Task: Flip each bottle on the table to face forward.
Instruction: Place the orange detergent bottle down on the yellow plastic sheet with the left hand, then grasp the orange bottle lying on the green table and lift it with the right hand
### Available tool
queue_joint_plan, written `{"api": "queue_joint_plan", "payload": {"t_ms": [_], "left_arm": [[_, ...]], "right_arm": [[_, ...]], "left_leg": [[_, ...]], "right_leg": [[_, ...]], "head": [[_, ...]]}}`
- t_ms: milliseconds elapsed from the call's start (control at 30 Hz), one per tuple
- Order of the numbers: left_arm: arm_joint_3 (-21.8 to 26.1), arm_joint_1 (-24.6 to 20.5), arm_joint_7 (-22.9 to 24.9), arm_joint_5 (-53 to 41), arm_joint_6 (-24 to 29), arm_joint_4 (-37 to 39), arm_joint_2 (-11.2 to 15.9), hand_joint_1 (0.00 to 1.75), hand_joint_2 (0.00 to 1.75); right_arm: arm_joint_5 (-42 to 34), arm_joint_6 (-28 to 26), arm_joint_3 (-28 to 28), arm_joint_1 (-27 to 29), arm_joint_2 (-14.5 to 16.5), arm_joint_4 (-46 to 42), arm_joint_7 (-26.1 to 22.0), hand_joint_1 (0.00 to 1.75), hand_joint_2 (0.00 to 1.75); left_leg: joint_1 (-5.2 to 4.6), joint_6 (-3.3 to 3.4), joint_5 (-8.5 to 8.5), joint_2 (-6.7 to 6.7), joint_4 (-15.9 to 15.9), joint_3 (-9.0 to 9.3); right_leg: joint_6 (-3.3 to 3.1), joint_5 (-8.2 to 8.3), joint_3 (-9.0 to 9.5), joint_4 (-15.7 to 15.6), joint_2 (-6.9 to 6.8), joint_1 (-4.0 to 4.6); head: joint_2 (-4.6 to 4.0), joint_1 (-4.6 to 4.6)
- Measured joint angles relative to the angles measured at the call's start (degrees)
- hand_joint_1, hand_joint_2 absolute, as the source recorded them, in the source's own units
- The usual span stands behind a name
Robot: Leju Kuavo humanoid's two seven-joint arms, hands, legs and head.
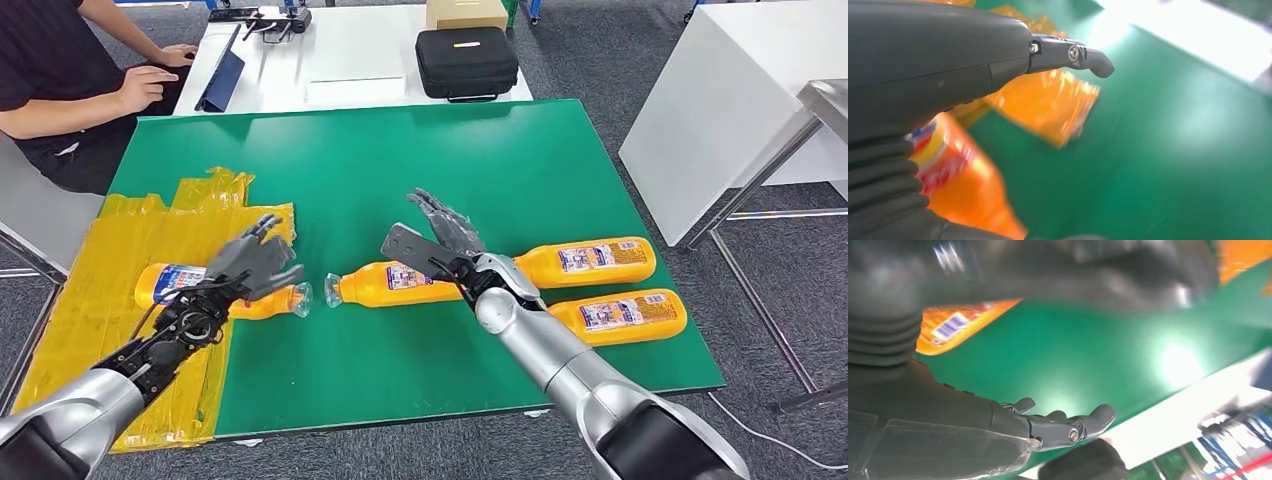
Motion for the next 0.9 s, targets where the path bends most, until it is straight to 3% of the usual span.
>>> {"api": "queue_joint_plan", "payload": {"t_ms": [200, 333, 400, 467, 600, 733, 900], "left_arm": [[6.3, 1.5, -6.2, 10.8, 7.6, -8.7, 6.2, 0.0, 0.0], [13.7, 7.9, -12.6, 13.9, 13.7, -16.8, 7.8, 0.0, 0.0], [20.0, 14.2, -14.7, 11.0, 17.0, -24.1, 7.0, 0.0, 0.0], [26.4, 21.0, -13.0, 3.8, 17.8, -32.2, 5.3, 0.0, 0.0], [37.0, 31.4, -8.3, -9.1, 13.8, -45.9, 1.1, 0.0, 0.0], [43.7, 36.0, -7.4, -11.8, 11.4, -52.5, -1.9, 0.0, 0.0], [47.9, 38.2, -7.3, -12.1, 10.3, -56.1, -3.8, 0.0, 0.0]], "right_arm": [[4.3, 1.3, -0.1, 3.3, -2.3, 1.4, 0.9, 0.0, 1.75], [8.1, 2.8, -0.7, 6.5, -3.4, 0.1, 2.3, 0.0, 1.75], [12.6, 3.9, -1.6, 9.0, -3.8, -2.5, 4.2, 0.0, 1.75], [18.1, 5.3, -2.7, 11.8, -3.9, -5.9, 6.4, 0.0, 1.75], [26.4, 7.6, -4.7, 16.0, -3.5, -11.3, 8.7, 0.0, 1.75], [28.6, 8.3, -6.1, 17.8, -2.7, -13.3, 9.0, 0.0, 1.75], [29.1, 8.6, -7.1, 18.6, -2.1, -14.1, 9.0, 0.0, 1.75]], "left_leg": [[0.0, -0.07, -0.08, 0.15, 0.0, -0.06], [-0.01, -0.1, -0.15, 0.15, 0.0, -0.09], [-0.03, -0.15, -0.25, 0.17, 0.0, -0.06], [-0.03, -0.15, -0.36, 0.22, 0.0, -0.05], [-0.06, -0.07, -0.57, 0.45, 0.0, -0.01], [-0.04, -0.1, -0.59, 0.51, 0.0, 0.03], [0.05, -0.14, -0.56, 0.51, 0.0, 0.07]], "right_leg": [[0.0, -0.02, -0.12, 0.0, 0.08, 0.0], [-0.05, -0.09, -0.19, 0.0, 0.1, -0.02], [-0.12, -0.16, -0.2, 0.0, 0.15, -0.04], [-0.09, -0.25, -0.18, -0.1, 0.24, -0.05], [-0.02, -0.32, -0.17, -0.1, 0.4, -0.05], [-0.02, -0.31, -0.15, -0.1, 0.45, -0.01], [-0.03, -0.3, -0.11, -0.1, 0.44, 0.11]], "head": [[0.0, -0.02], [0.0, -0.02], [0.0, -0.01], [0.0, 0.0], [0.0, -0.01], [0.0, -0.01], [0.0, -0.02]]}}
